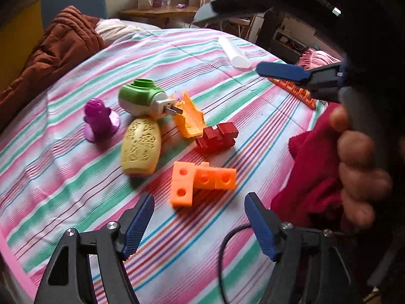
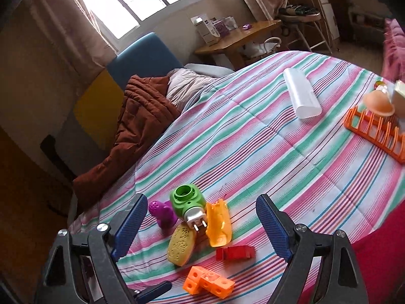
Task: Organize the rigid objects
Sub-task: 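Move the left gripper to the orange cube blocks and grasp them, then carry the orange blocks toward the tray with the left gripper while the right gripper grasps the green plug device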
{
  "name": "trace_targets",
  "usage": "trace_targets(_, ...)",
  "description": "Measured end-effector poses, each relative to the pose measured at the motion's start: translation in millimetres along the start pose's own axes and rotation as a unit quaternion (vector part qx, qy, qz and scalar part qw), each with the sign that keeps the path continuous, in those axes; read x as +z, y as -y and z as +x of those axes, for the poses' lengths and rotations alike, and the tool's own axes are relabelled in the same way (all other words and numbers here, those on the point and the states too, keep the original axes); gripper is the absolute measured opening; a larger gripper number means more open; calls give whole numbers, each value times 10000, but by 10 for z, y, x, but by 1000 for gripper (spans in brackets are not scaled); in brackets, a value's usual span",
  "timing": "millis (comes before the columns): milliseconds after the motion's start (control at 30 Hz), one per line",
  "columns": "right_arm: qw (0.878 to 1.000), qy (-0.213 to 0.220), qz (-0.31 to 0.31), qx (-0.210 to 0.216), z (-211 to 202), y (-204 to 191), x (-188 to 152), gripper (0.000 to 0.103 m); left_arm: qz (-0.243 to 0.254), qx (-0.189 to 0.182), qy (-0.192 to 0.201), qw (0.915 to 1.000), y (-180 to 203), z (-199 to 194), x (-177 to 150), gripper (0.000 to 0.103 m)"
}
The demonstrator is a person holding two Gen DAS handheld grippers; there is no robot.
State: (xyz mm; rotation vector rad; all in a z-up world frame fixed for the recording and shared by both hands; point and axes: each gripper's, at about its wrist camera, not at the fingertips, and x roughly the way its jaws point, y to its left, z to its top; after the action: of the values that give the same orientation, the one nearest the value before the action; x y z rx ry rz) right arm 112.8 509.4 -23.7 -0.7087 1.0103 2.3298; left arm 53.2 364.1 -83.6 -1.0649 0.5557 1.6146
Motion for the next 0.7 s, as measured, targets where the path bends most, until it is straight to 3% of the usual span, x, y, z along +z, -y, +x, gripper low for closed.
trace_targets(267, 9998, 24, 199, -41, 14, 69, 25, 89, -161, 33, -135, 9998, -17, 260, 146, 75)
trace_targets(367, 9997, 14, 236, -77, 28, 86, 29, 89, -283, 1, -131, 9995, -36, 285, 117, 63)
trace_targets(500, 9995, -129, 269, -125, 88, 97, 19, 89, -509, -127, 50, 9986, -107, 186, 15, 63)
trace_targets(700, 9985, -465, 260, -151, 211, 100, -19, 89, -903, 106, 249, 9956, -298, -113, -325, 63)
